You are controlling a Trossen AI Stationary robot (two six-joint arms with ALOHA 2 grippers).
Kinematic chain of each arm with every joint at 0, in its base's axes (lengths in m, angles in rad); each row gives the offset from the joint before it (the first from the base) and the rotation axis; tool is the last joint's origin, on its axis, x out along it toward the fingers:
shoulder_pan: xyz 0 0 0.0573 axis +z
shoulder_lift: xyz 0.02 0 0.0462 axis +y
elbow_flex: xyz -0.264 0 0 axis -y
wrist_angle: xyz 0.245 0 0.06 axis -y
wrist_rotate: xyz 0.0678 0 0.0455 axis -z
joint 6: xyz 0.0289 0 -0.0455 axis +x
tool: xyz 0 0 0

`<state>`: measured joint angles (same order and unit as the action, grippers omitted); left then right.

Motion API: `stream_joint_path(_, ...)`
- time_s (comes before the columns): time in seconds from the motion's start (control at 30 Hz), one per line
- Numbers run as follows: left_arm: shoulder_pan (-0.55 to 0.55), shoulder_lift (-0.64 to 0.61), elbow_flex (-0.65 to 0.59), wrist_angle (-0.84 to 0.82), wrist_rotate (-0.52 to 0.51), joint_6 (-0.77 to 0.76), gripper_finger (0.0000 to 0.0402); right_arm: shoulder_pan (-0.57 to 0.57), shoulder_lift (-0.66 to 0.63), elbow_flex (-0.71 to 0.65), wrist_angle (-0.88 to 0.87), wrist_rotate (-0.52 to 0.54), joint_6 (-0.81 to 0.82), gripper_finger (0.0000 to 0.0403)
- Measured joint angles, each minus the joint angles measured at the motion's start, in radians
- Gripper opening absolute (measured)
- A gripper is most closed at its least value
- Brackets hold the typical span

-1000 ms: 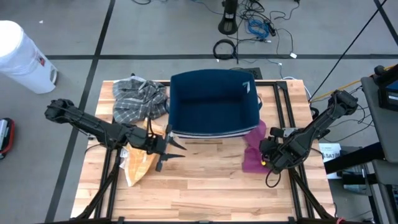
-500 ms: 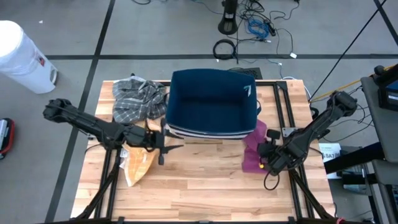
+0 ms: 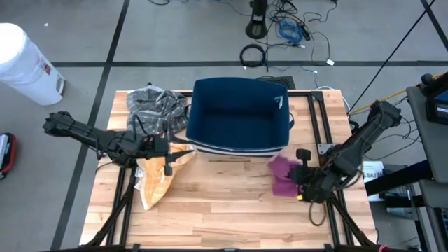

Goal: Fold towel
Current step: Fold the purple towel

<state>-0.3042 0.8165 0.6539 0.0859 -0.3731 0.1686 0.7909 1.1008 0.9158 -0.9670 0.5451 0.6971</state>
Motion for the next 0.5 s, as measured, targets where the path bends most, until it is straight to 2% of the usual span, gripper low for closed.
stream_joint_path(0.1,0.0,0.016,0.001,-0.044,0.043,-0.048,0.0128,0.007,0.002,0.062,-0.055,-0.024,0.037,0.0001)
stream_joint_path(0.23,-0.016,0.095,0.001,-0.087,0.051,-0.108,0.0128,0.006,0.037,0.041,-0.048,-0.026,0.044,0.0)
stream_joint_path(0.3,-0.03,0.162,0.001,-0.084,0.07,-0.128,0.0128,0.006,0.083,0.02,-0.047,-0.041,0.046,0.0)
stream_joint_path(0.4,-0.038,0.293,0.002,-0.047,0.192,-0.161,0.0128,0.016,0.163,-0.012,0.022,-0.098,-0.028,0.0)
stream_joint_path(0.5,-0.037,0.437,0.002,0.074,0.242,-0.196,0.0128,0.031,0.248,-0.03,0.115,-0.157,-0.101,0.0)
